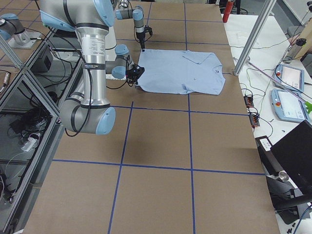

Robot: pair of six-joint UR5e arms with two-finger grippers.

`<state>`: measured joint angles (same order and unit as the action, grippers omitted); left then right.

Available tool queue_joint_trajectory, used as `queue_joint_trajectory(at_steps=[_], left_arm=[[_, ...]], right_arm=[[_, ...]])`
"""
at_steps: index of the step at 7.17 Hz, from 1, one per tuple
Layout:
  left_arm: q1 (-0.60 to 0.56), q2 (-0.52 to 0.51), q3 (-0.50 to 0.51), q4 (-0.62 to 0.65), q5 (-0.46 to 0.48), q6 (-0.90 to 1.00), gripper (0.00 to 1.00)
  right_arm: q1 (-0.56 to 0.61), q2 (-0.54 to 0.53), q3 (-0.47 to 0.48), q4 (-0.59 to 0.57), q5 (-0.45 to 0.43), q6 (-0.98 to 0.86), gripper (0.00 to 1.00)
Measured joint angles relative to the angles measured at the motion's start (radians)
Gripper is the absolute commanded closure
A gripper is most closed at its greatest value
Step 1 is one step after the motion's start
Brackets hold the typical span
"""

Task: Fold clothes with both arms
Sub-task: 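Grasp the two hem corners with the left and right grippers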

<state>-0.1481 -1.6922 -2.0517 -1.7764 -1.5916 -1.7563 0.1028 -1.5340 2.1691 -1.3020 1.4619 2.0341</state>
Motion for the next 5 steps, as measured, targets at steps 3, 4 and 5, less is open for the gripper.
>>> queue_joint_trajectory(at_steps=[3,4,5], left_arm=[[0.012,0.002,0.001,0.000,-0.002,-0.001,1.00],[0.013,0.001,-0.003,0.000,-0.013,0.000,1.00],[0.013,0.000,-0.013,0.000,-0.032,0.000,1.00]], right_arm=[[-0.001,0.000,0.000,0.000,0.000,0.000,1.00],[-0.001,0.000,0.000,0.000,0.000,0.000,1.00],[0.000,0.000,0.000,0.000,0.000,0.000,1.00]])
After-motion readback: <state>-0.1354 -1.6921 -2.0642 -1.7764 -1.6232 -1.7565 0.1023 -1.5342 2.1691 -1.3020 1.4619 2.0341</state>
